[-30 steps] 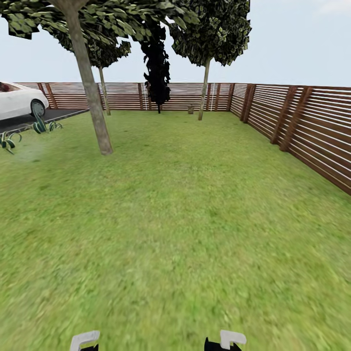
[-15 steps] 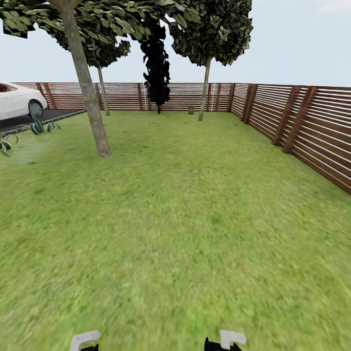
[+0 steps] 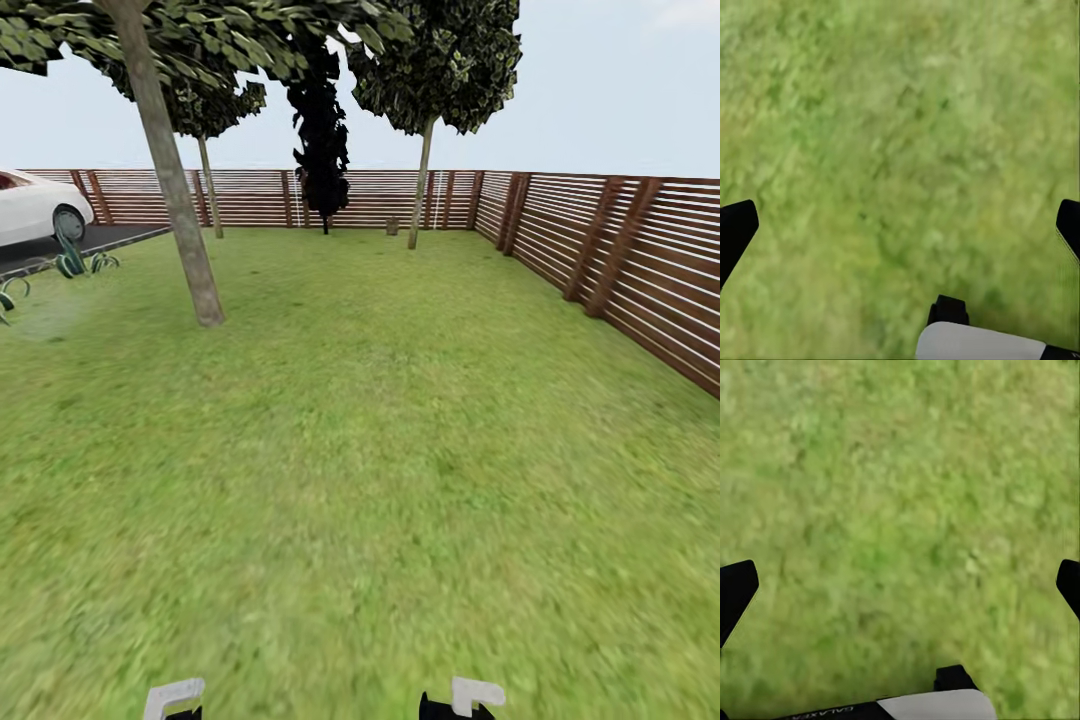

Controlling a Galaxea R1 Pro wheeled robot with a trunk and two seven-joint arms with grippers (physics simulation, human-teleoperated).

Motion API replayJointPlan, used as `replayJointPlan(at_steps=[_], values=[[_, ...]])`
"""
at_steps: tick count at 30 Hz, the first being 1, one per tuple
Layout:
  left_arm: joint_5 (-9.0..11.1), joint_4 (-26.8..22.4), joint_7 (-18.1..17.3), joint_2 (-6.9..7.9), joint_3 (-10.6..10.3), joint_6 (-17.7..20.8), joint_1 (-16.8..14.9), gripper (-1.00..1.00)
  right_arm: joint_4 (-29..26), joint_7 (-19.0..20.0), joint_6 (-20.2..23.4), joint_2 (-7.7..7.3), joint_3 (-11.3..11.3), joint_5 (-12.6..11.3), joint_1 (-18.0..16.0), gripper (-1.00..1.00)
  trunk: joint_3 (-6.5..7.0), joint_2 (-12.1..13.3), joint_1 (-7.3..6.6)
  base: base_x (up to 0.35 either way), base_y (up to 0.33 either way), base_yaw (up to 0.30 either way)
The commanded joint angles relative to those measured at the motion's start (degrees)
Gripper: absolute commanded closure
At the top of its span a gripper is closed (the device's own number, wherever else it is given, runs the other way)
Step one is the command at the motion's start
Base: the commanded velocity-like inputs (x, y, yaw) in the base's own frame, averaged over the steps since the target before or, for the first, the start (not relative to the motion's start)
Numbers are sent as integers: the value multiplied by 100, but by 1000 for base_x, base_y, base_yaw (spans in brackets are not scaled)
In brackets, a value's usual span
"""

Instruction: Take the three Easter eggs out of the wicker basket on the lawn in the garden, then place them on the lawn next to a single tree (choose any tree) so that all three eggs are next to the same tree and none are left in the basket.

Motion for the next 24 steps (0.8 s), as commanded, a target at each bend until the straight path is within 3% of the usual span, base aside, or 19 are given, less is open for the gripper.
replayJointPlan(at_steps=[1, 8, 24], values=[[-2, 7, 7, -1, 17, -21, -6, -100, 4, -21, -24, 0, 16, -31, -5, -100, -11, -10, 6, 322, 0, -23], [-5, 7, 4, 2, 17, -21, -6, -100, 4, -21, -23, 0, 16, -31, -5, -100, -2, -10, 6, 322, 0, -108], [-7, 7, 6, 4, 17, -21, -6, -100, 4, -21, -14, 0, 17, -31, -5, -100, -1, -10, 6, 322, 0, -6]])
